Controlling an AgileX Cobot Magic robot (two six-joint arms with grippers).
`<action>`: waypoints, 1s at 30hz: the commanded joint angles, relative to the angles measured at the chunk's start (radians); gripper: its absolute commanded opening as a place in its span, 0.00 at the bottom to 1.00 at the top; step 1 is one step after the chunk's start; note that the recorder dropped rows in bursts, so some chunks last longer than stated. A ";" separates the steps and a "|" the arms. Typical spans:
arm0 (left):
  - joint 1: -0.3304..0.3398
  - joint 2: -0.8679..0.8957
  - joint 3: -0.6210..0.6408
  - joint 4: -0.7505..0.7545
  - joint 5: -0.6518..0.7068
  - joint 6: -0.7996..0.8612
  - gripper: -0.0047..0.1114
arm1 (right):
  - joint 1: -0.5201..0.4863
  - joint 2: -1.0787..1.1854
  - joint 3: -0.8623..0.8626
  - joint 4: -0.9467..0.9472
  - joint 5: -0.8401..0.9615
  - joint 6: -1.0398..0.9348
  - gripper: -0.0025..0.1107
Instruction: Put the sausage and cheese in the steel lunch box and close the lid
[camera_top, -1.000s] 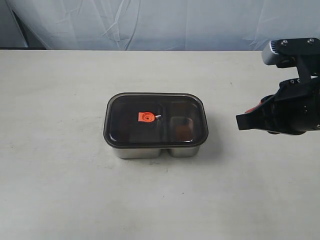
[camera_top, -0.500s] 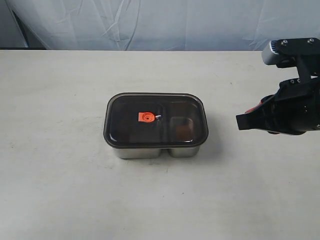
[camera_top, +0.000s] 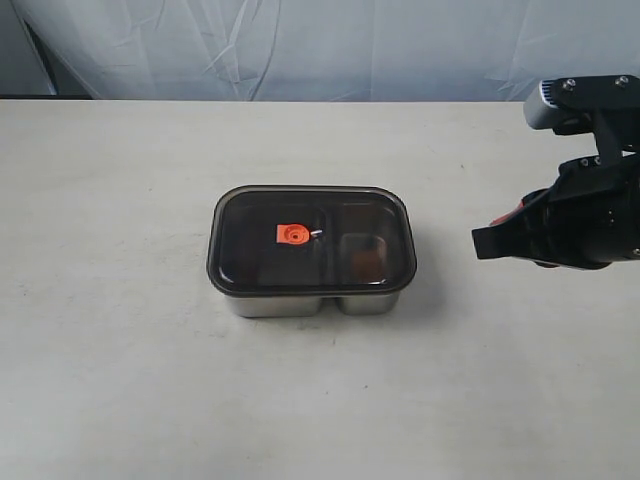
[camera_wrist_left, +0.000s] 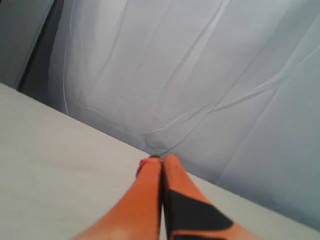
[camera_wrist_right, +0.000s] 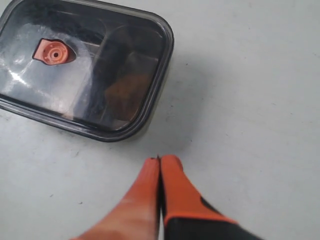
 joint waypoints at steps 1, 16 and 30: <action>0.004 -0.007 0.004 0.284 0.017 0.009 0.04 | -0.002 -0.005 0.003 0.003 -0.008 -0.001 0.02; 0.004 -0.007 0.004 0.509 0.013 0.009 0.04 | 0.001 -0.252 0.060 0.031 -0.020 0.005 0.02; 0.004 -0.007 0.004 0.509 0.013 0.009 0.04 | -0.251 -0.941 0.567 0.184 -0.409 0.005 0.02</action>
